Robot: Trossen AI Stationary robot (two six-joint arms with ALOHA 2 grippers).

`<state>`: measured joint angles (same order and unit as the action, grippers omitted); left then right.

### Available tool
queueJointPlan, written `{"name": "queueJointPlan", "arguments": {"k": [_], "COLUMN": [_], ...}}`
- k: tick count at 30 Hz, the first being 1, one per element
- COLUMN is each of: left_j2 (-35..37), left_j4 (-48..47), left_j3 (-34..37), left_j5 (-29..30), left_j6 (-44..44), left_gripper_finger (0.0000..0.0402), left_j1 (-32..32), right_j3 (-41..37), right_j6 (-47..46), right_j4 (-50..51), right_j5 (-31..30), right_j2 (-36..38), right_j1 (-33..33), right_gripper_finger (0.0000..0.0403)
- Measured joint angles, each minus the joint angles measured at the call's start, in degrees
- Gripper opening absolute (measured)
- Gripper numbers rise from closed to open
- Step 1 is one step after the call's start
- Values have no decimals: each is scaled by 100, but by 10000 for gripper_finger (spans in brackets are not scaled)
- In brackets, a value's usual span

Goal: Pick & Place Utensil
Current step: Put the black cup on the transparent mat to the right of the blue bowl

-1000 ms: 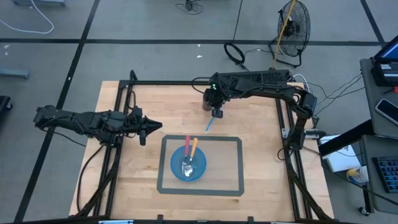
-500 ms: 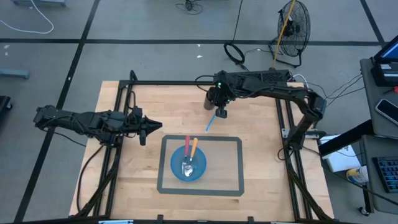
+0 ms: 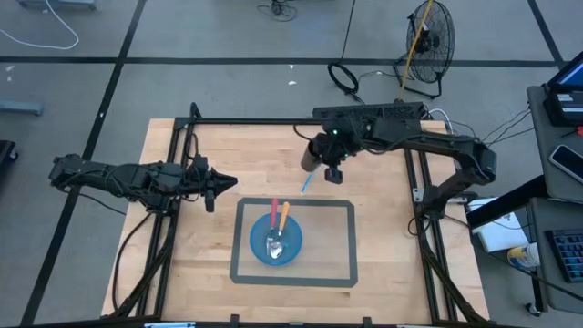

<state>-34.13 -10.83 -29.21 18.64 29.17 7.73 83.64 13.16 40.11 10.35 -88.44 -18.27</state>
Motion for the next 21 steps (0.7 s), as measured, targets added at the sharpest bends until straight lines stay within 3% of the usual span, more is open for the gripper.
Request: {"name": "queueJointPlan", "arguments": {"k": [10,16,21], "left_j2": [0,0,0], "left_j4": [-4,-11,-10], "left_j3": [0,0,0], "left_j5": [0,0,0], "left_j6": [-2,-63,-150], "left_gripper_finger": [49,49,49], "left_j1": [0,0,1], "right_j3": [-2,-2,-2], "right_j6": [-812,-1376,-1885], "right_j4": [511,658,682], "right_j5": [-8,-469,-479], "right_j2": [92,92,94], "right_j1": [871,1504,1986], "right_gripper_finger": [0,0,0]}}
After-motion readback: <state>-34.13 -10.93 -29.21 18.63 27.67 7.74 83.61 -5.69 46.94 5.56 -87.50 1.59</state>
